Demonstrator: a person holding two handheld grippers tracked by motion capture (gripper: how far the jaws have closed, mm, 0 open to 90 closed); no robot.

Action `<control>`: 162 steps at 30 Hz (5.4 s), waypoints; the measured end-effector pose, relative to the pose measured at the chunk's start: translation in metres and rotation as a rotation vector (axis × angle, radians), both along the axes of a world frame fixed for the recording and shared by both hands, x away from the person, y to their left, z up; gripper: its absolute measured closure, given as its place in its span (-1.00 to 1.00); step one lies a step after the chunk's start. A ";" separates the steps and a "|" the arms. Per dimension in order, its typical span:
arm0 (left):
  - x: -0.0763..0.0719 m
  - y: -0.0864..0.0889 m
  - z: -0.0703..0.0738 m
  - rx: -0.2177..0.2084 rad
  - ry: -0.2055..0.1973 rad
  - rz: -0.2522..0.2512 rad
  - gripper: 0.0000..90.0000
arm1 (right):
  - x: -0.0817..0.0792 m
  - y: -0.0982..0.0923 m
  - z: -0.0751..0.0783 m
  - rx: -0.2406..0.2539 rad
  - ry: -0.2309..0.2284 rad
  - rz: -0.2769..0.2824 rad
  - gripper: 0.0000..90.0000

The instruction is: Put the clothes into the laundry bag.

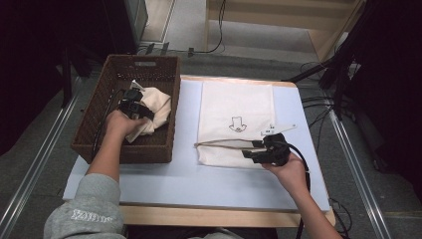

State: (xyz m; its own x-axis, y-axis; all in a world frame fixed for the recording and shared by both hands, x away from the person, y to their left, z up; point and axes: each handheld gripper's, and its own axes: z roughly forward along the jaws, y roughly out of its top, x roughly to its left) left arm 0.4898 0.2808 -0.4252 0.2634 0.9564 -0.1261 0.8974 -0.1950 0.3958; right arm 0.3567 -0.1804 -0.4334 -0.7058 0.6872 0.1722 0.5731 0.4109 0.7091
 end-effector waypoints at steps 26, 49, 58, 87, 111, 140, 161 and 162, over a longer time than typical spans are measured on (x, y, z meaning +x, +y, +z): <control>-0.006 0.019 0.059 -0.016 -0.049 -0.059 0.31 | 0.001 -0.005 0.001 0.011 -0.004 -0.014 -0.08; -0.025 0.015 0.143 -0.058 -0.095 -0.194 0.30 | 0.003 -0.007 0.002 0.018 0.000 -0.024 -0.08; -0.044 0.008 0.174 -0.082 -0.129 -0.282 0.29 | 0.003 -0.009 0.002 0.021 0.002 -0.028 -0.08; -0.107 -0.079 0.210 -0.160 -0.172 -0.643 0.27 | 0.005 -0.014 0.002 0.032 0.001 -0.042 -0.07; -0.154 -0.148 0.182 -0.209 -0.135 -0.867 0.26 | 0.006 -0.023 0.005 0.051 -0.006 -0.060 0.00; -0.187 -0.199 0.081 -0.188 -0.070 -0.952 0.24 | 0.012 -0.040 0.003 0.040 -0.020 -0.108 0.05; -0.171 -0.207 0.011 -0.178 -0.029 -0.823 0.20 | 0.017 -0.034 0.000 0.021 -0.027 -0.095 0.05; -0.171 -0.207 0.007 -0.167 -0.032 -0.808 0.20 | 0.018 -0.031 -0.001 0.014 -0.022 -0.090 0.04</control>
